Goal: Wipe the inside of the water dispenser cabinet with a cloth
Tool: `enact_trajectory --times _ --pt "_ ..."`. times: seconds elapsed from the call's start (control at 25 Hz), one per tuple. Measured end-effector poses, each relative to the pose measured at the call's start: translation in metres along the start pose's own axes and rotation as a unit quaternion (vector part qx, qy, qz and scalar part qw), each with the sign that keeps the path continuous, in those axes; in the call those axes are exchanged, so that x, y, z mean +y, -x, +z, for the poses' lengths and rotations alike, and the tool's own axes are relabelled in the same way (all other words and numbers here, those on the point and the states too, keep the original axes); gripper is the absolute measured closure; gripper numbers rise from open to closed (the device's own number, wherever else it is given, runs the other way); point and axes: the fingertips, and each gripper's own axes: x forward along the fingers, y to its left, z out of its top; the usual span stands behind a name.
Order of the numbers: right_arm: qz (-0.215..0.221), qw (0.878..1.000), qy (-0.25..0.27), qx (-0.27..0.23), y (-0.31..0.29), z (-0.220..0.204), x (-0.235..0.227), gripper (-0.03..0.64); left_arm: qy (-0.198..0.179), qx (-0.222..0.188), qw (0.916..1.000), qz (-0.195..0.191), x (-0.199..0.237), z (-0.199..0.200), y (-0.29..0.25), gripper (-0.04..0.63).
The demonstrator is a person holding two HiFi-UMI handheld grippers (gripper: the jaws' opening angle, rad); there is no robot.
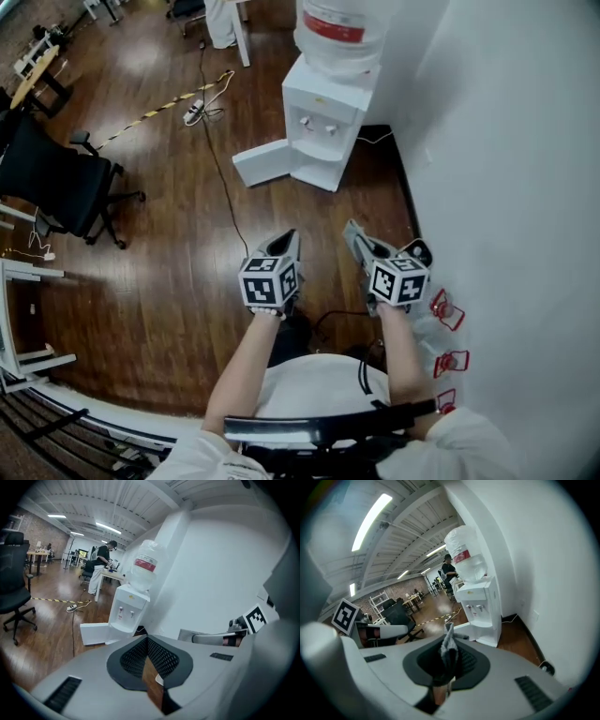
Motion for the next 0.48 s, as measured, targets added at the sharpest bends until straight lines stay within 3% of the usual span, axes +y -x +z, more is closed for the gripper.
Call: enact_trajectory --times 0.2,0.48 --pt "-0.024 1.000 0.001 0.008 -0.060 0.036 0.004 0.580 0.000 0.025 0.9997 -0.008 0.046 0.037 -0.038 0.606" --pt "-0.028 0.998 0.018 0.046 -0.116 0.055 -0.036 0.580 0.030 0.042 0.9986 -0.011 0.062 0.045 -0.097 0.607"
